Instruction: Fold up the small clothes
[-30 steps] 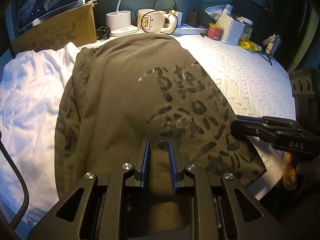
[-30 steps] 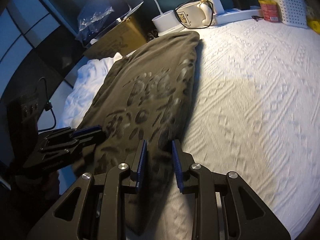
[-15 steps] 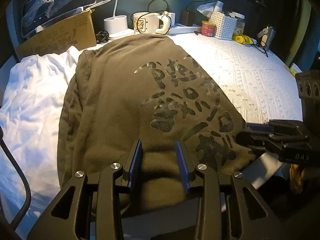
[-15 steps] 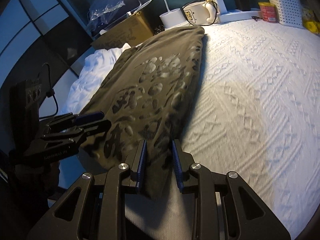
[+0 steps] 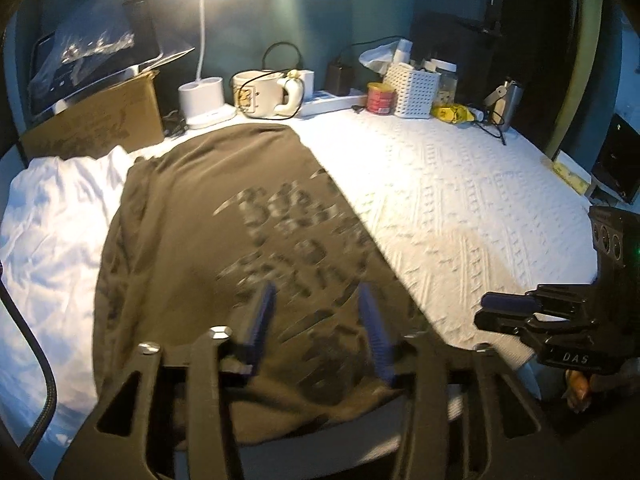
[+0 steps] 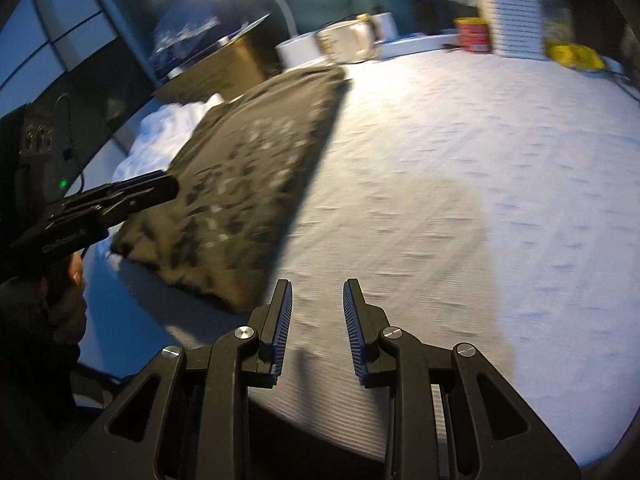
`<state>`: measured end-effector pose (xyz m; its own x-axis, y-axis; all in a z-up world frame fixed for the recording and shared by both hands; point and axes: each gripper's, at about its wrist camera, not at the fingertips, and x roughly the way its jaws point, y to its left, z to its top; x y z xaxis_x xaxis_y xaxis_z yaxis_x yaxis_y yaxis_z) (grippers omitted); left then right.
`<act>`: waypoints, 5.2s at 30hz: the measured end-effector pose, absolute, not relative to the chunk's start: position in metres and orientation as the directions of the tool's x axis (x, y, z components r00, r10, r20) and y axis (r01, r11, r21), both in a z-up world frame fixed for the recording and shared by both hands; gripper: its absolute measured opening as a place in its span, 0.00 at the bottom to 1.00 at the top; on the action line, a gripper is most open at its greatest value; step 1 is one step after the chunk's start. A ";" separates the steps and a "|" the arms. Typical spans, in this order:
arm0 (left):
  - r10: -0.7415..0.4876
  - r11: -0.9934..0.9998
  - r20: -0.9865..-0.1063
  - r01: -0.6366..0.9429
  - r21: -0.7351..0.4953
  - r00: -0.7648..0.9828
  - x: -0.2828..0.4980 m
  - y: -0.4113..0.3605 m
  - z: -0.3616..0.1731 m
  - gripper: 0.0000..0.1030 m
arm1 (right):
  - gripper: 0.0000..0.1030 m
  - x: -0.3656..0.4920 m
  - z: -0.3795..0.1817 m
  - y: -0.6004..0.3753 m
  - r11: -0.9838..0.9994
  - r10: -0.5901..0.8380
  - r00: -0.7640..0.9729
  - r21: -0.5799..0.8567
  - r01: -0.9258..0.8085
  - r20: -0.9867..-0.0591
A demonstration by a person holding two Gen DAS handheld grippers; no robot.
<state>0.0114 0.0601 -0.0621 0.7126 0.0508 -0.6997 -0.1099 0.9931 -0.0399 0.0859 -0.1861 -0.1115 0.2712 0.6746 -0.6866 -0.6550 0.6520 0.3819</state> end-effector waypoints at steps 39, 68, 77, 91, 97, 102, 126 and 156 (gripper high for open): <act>0.011 0.998 -0.482 -0.038 -0.046 0.876 0.054 0.018 0.008 0.99 | 0.58 0.149 -0.021 -0.306 0.889 0.432 0.658 0.169 -0.426 -0.616; 0.199 0.975 -0.225 -0.216 -0.052 0.954 0.001 0.072 0.081 0.99 | 0.58 0.100 0.122 -0.280 0.866 0.480 0.818 0.024 -0.499 -0.318; 0.236 0.968 -0.176 -0.248 -0.046 0.956 -0.013 0.090 0.099 0.99 | 0.58 0.086 0.151 -0.259 0.881 0.447 0.859 -0.041 -0.471 -0.249; 0.273 0.960 -0.129 -0.279 -0.030 0.953 -0.026 0.101 0.129 0.99 | 0.58 0.064 0.190 -0.255 0.890 0.442 0.887 -0.055 -0.452 -0.132; 0.289 0.955 -0.112 -0.294 -0.037 0.951 -0.033 0.106 0.136 0.99 | 0.58 0.056 0.200 -0.263 0.887 0.454 0.886 -0.048 -0.460 -0.096; 0.285 0.955 -0.138 -0.293 -0.042 0.948 -0.027 0.106 0.133 0.99 | 0.58 0.061 0.194 -0.262 0.885 0.455 0.881 -0.049 -0.464 -0.130; 0.309 0.949 -0.163 -0.316 -0.017 0.937 -0.021 0.098 0.131 0.99 | 0.58 0.074 0.179 -0.266 0.887 0.447 0.876 -0.033 -0.460 -0.183; 0.287 0.956 -0.150 -0.293 -0.015 0.946 -0.019 0.094 0.133 0.99 | 0.58 0.079 0.172 -0.281 0.889 0.442 0.878 -0.040 -0.455 -0.183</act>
<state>-0.0185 0.0941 0.1329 0.9459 0.2875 -0.1503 -0.2929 0.9560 -0.0150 0.0790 -0.2814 0.1721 0.8783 0.4416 -0.1831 -0.4555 0.8893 -0.0400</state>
